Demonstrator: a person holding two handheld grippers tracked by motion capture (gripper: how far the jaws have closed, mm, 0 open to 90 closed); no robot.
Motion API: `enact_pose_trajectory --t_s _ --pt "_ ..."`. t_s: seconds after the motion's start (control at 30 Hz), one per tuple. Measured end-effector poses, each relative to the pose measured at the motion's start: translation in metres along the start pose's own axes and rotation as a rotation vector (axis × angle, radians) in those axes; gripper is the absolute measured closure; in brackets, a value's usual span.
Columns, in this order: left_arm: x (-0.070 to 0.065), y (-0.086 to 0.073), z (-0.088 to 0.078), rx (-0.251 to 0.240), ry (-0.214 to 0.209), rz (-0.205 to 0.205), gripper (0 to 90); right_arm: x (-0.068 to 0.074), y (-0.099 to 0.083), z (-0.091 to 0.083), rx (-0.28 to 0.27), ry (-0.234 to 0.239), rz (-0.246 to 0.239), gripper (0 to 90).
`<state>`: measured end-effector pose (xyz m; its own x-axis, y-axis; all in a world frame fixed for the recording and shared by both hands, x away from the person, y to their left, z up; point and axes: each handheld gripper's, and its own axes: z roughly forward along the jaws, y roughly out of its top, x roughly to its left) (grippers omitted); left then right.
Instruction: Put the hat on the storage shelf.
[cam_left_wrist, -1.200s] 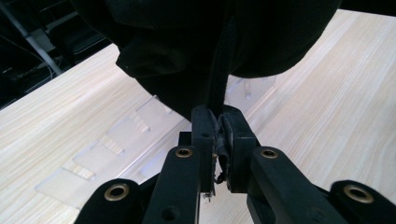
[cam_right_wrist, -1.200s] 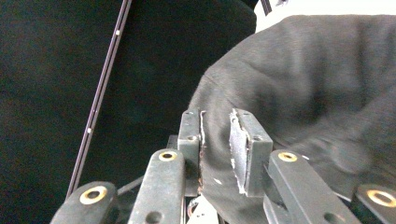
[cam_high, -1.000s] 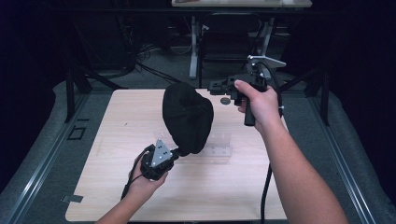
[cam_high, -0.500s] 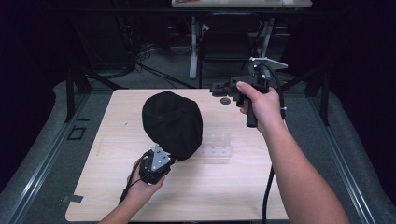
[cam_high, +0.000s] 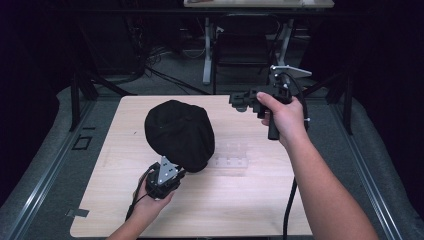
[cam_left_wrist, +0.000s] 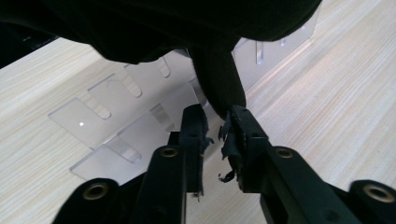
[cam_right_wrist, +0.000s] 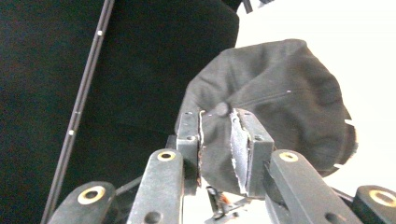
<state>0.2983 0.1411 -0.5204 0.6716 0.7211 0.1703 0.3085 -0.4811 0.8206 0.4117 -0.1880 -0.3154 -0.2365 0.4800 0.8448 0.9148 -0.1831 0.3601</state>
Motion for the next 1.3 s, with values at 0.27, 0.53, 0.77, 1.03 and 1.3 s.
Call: enact_pose_trajectory --t_s 0.27,0.53,0.77,1.03,1.3 --pt "0.022 -0.017 -0.021 0.010 -0.016 -0.095 61.7 -0.005 -0.011 -0.016 0.010 -0.091 -0.052 72.2" --pt "0.044 -0.039 -0.034 -0.003 0.012 -0.181 53.9 -0.006 -0.020 -0.022 0.011 -0.265 -0.126 69.9" --pt "0.060 -0.051 -0.038 0.002 0.030 -0.259 51.2 -0.013 -0.028 -0.021 0.021 -0.427 -0.194 66.9" --pt "0.067 -0.059 -0.036 0.005 0.044 -0.296 50.1 -0.031 -0.042 -0.015 0.057 -0.564 -0.236 65.0" --pt "0.065 -0.060 -0.034 0.004 0.022 -0.301 46.9 -0.047 -0.059 -0.013 0.061 -0.594 -0.266 62.8"
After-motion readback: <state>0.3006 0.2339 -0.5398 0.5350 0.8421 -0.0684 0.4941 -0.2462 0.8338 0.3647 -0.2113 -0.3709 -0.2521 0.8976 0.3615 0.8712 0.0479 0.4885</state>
